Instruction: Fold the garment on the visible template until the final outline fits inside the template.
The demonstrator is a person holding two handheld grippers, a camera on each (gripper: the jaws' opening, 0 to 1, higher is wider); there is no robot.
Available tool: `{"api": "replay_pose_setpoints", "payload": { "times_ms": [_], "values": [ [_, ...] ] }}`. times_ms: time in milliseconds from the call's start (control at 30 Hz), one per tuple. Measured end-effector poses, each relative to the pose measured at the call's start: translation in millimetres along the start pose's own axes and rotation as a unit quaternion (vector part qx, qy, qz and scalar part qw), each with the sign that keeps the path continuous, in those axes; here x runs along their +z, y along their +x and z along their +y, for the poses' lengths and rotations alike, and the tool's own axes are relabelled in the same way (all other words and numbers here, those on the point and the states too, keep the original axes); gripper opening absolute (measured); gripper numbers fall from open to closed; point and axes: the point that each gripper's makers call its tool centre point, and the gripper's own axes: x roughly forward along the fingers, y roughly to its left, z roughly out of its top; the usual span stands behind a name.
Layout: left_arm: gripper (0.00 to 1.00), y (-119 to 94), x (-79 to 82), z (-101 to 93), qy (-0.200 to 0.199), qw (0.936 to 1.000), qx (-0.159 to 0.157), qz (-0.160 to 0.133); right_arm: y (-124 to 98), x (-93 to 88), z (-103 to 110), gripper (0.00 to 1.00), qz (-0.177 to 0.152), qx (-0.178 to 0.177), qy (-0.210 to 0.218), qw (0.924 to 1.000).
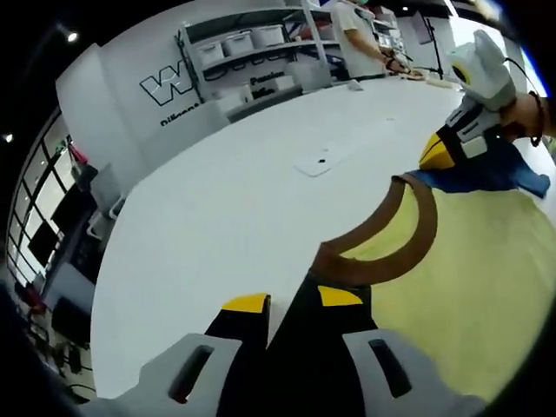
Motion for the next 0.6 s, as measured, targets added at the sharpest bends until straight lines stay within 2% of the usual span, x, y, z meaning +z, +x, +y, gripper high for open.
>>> {"api": "replay_pose_setpoints", "payload": {
  "times_ms": [100,133,167,200,233,333,433,500,533,567,600],
  "values": [
    [0.23,2.9,2.4,3.2,-0.007,1.0,0.003,0.005,-0.6,0.2,-1.2,0.0,-0.002,-0.003,0.007,1.0],
    [0.27,1.4,1.8,4.7,-0.005,1.0,0.004,0.005,-3.9,2.8,-3.7,0.07,-0.009,-0.008,0.02,0.9997],
    [0.33,-2.6,2.9,6.2,-0.009,1.0,0.004,0.002,-7.9,8.9,-3.1,0.12,-0.022,-0.005,0.051,0.9985],
    [0.37,-5.6,7.5,4.6,-0.017,0.9998,-0.002,-0.005,-11.7,11.5,-2.8,0.19,-0.026,-0.002,0.071,0.9972],
    [0.4,-10.9,12.8,1.2,-0.036,0.9991,-0.013,-0.017,-17.4,20.2,-3.8,0.27,-0.045,0.003,0.08,0.9957],
    [0.49,-25.0,18.4,-3.5,-0.042,0.9985,-0.025,-0.025,-34.0,24.9,-0.5,0.4,-0.05,0.01,0.071,0.9962],
    [0.65,-43.1,28.9,-17.0,-0.04,0.9965,-0.05,-0.054,-51.6,31.9,3.5,0.55,-0.065,0.022,0.074,0.9949],
    [0.85,-57.0,39.2,-29.4,-0.063,0.9914,-0.079,-0.083,-66.3,36.4,11.4,0.62,-0.076,0.038,0.089,0.9924],
    [0.94,-62.6,40.8,-35.4,-0.073,0.9899,-0.087,-0.085,-71.0,36.0,12.7,0.64,-0.075,0.042,0.094,0.9919],
    [0.99,-66.2,41.5,-36.1,-0.075,0.9898,-0.086,-0.085,-75.1,35.6,14.2,0.65,-0.074,0.045,0.097,0.9915],
    [0.99,-69.9,41.3,-39.5,-0.08,0.9883,-0.098,-0.085,-79.8,34.3,16.6,0.66,-0.071,0.05,0.099,0.9913]
  ]
}}
